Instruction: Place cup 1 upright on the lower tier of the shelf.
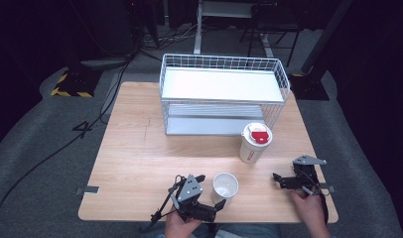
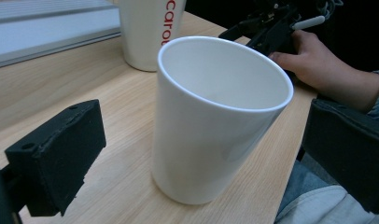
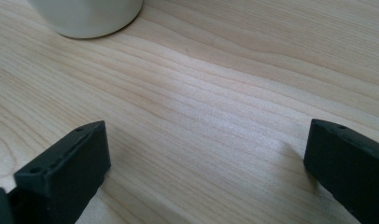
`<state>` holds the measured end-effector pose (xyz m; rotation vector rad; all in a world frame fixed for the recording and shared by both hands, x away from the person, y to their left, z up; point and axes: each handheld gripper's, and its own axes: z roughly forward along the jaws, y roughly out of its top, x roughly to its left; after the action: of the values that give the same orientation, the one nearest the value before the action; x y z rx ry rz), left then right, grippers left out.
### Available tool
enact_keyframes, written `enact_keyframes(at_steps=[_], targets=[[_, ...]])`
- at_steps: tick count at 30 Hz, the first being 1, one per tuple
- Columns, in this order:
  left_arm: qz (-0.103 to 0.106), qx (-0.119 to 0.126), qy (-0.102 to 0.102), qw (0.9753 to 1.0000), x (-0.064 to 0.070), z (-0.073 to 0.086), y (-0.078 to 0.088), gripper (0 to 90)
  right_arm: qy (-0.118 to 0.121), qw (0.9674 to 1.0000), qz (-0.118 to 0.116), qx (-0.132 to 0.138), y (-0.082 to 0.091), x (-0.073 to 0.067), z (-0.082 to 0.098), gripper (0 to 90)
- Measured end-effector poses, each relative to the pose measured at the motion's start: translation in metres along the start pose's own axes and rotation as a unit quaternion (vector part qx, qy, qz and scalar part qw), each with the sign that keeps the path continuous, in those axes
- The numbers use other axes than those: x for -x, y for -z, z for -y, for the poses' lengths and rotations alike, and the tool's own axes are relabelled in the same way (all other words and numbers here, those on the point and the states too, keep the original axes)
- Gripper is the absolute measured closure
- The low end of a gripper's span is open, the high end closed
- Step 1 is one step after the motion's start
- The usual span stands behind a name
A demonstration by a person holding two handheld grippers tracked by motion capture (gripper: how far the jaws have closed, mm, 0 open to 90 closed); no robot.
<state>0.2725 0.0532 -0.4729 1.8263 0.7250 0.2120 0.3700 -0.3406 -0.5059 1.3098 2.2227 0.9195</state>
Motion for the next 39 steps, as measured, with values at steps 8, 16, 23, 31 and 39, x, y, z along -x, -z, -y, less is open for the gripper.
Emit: enact_keyframes(at_steps=[8, 16, 23, 31, 39], targets=[[-0.001, -0.008, 0.0, 1.0, 0.003, 0.005, -0.017, 0.0, 0.0, 1.0, 0.0, 0.0, 0.0, 0.0, 0.0, 0.4], [-0.003, -0.029, -0.002, 0.9996, 0.003, 0.009, -0.036, 0.3, 0.0, 1.0, 0.0, 0.0, 0.0, 0.0, 0.0, 0.4], [-0.007, -0.063, 0.001, 0.998, 0.001, 0.01, -0.047, 0.6, 0.0, 1.0, 0.0, 0.0, 0.0, 0.0, 0.0, 0.4], [-0.007, -0.083, 0.005, 0.9965, -0.001, 0.009, -0.05, 2.4, 0.0, 1.0, 0.0, 0.0, 0.0, 0.0, 0.0, 0.4], [-0.001, -0.094, 0.0, 0.9956, -0.001, 0.009, -0.051, 17.5, 0.0, 1.0, 0.0, 0.0, 0.0, 0.0, 0.0, 0.4]])
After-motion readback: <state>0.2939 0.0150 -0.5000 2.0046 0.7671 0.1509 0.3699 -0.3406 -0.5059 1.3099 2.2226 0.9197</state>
